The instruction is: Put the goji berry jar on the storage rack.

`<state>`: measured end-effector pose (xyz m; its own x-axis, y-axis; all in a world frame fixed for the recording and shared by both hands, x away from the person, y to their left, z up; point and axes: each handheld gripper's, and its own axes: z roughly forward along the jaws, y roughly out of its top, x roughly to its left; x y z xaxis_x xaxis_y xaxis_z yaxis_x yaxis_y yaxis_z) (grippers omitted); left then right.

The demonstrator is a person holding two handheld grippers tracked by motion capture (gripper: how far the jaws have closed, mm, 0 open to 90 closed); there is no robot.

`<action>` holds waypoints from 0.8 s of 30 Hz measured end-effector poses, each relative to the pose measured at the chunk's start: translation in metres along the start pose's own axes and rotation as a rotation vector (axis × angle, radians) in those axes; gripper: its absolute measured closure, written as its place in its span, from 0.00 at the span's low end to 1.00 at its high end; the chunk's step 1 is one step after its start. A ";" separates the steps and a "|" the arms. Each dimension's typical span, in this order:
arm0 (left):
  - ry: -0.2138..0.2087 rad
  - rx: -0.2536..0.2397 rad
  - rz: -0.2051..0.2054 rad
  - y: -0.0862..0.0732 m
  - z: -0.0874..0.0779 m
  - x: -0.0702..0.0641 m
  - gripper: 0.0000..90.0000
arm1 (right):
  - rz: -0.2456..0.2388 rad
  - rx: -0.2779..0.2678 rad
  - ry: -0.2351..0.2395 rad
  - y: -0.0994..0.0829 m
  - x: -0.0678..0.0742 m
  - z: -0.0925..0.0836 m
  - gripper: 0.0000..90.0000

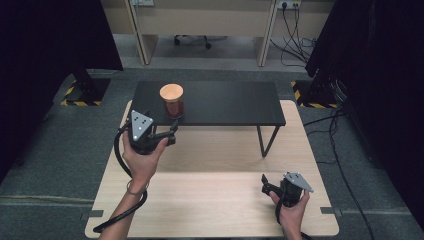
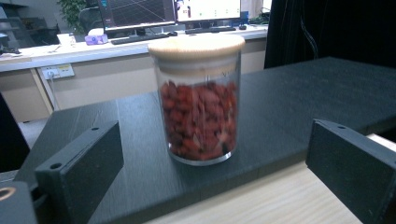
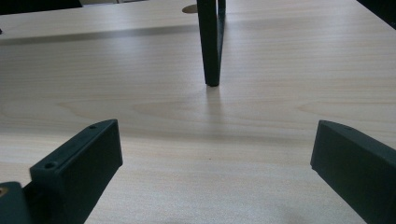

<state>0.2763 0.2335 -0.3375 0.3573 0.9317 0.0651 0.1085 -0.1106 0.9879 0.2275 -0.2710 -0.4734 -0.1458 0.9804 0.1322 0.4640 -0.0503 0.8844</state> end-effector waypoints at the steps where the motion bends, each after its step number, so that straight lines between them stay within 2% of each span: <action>1: -0.001 -0.002 -0.003 -0.003 -0.001 -0.001 0.04 | 0.001 0.001 0.000 0.000 0.000 0.000 0.02; 9: -0.007 -0.016 0.007 -0.018 -0.013 -0.006 0.04 | -0.001 0.001 0.001 0.000 0.000 0.000 0.02; 14: -0.016 -0.028 -0.003 -0.032 -0.022 -0.010 0.04 | -0.002 0.000 0.000 0.000 0.000 0.000 0.02; 17: -0.034 -0.045 -0.027 -0.046 -0.028 -0.009 0.04 | -0.004 0.000 0.000 0.000 0.001 0.000 0.02; 20: -0.034 -0.036 -0.041 -0.056 -0.033 -0.011 0.04 | -0.005 -0.001 -0.003 0.000 0.001 0.000 0.02; 24: -0.049 -0.014 -0.040 -0.067 -0.036 -0.010 0.04 | -0.011 -0.001 -0.007 0.000 0.003 0.000 0.02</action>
<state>0.2320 0.2438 -0.3996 0.3975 0.9174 0.0186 0.1104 -0.0679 0.9916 0.2267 -0.2685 -0.4731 -0.1442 0.9823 0.1194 0.4617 -0.0399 0.8862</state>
